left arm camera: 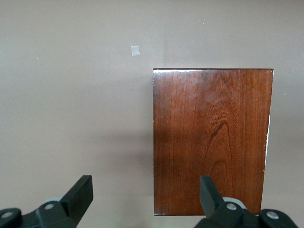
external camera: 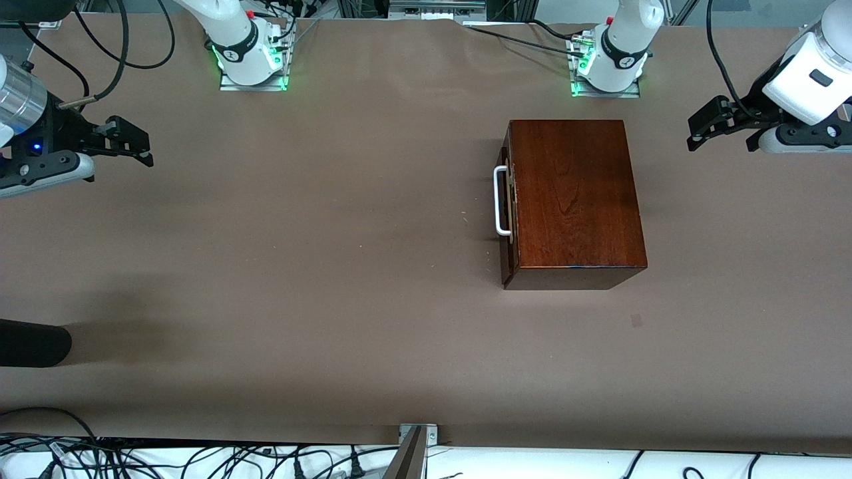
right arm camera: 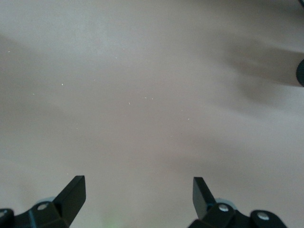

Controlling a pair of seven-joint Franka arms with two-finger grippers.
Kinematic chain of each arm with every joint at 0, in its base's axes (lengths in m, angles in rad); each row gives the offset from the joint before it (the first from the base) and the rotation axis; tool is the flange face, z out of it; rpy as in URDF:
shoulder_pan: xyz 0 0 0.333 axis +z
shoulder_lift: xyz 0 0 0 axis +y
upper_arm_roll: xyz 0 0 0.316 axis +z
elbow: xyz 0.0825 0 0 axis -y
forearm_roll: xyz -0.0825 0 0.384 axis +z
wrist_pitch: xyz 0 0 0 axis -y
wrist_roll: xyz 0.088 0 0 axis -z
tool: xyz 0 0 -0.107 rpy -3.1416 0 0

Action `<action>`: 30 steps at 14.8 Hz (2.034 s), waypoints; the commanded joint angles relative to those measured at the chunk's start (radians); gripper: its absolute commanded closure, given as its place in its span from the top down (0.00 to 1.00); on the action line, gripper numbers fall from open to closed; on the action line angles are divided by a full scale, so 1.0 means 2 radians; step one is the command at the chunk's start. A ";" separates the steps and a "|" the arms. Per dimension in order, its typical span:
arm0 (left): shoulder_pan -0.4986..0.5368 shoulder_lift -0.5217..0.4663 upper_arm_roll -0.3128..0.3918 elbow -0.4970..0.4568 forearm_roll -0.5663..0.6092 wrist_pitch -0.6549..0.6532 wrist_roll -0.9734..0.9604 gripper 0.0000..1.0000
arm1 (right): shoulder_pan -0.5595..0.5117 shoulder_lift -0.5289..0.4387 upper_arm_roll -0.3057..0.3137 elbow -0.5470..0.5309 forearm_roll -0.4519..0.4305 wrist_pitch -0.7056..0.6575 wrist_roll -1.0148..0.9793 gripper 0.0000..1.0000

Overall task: Open drawer, take yellow block, close drawer
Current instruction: 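Move the left gripper to the white drawer handle of the wooden box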

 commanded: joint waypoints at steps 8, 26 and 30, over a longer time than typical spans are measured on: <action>-0.003 0.017 -0.004 0.018 0.012 -0.042 0.003 1.00 | -0.003 -0.003 0.002 0.001 0.000 -0.009 0.004 1.00; -0.184 0.185 -0.088 0.062 0.013 0.066 -0.234 1.00 | -0.003 -0.004 0.001 0.000 0.001 -0.016 0.004 1.00; -0.249 0.229 -0.088 0.057 0.110 0.098 -0.288 1.00 | -0.003 -0.005 0.001 0.000 0.000 -0.016 0.004 1.00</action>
